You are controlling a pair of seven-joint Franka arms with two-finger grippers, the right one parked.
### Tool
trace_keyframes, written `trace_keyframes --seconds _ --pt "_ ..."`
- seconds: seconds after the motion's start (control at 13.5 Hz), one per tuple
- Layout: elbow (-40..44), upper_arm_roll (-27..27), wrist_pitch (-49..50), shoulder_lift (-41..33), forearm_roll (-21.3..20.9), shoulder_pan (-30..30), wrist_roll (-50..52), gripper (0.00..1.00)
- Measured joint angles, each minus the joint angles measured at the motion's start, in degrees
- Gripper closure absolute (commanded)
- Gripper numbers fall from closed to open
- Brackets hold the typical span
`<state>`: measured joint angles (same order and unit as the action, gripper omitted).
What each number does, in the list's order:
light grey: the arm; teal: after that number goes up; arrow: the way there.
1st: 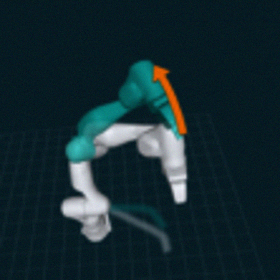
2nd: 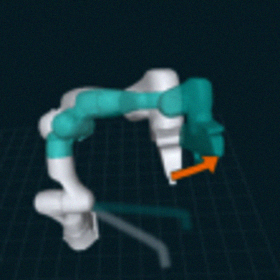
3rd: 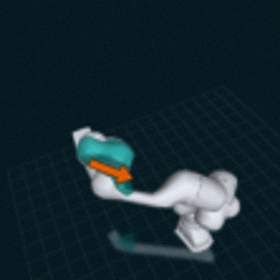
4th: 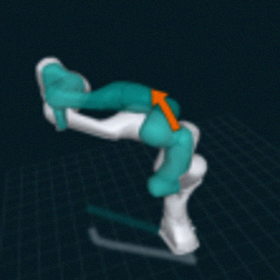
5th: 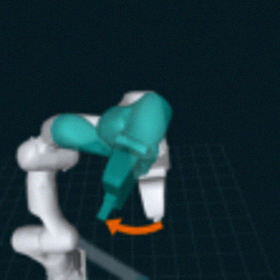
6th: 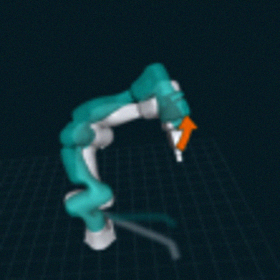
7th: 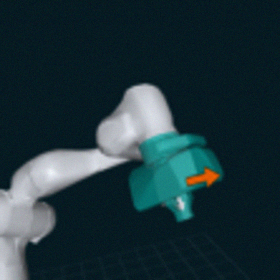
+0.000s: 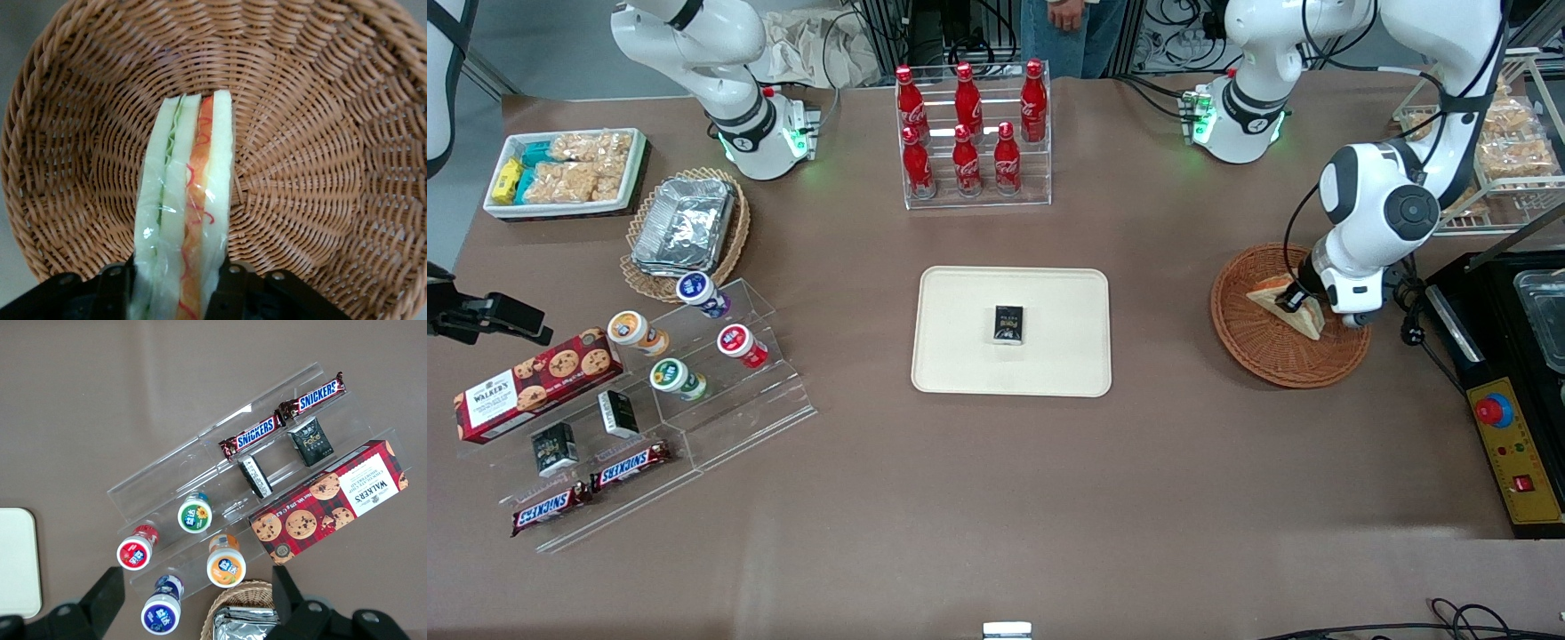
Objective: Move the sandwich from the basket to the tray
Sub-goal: 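Lift the sandwich and carry it with the left gripper to the white tray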
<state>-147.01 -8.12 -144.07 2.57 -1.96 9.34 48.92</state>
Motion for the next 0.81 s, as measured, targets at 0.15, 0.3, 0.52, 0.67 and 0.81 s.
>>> trace_keyframes --seconds 0.15,0.3,0.52,0.67,0.81 --pt "1.0 -0.4 1.6 -1.6 -0.5 -0.1 -0.1 1.0" --pt "4.4 -0.9 8.9 -5.3 -0.6 -0.8 -1.6 1.0" --pt "15.8 -1.2 26.4 -9.6 1.8 -4.1 -7.1 1.0" --pt "26.3 -1.5 40.0 -9.6 4.0 -7.0 -11.0 1.0" --pt "33.2 -1.7 46.6 -9.0 6.8 -9.0 -14.7 1.0"
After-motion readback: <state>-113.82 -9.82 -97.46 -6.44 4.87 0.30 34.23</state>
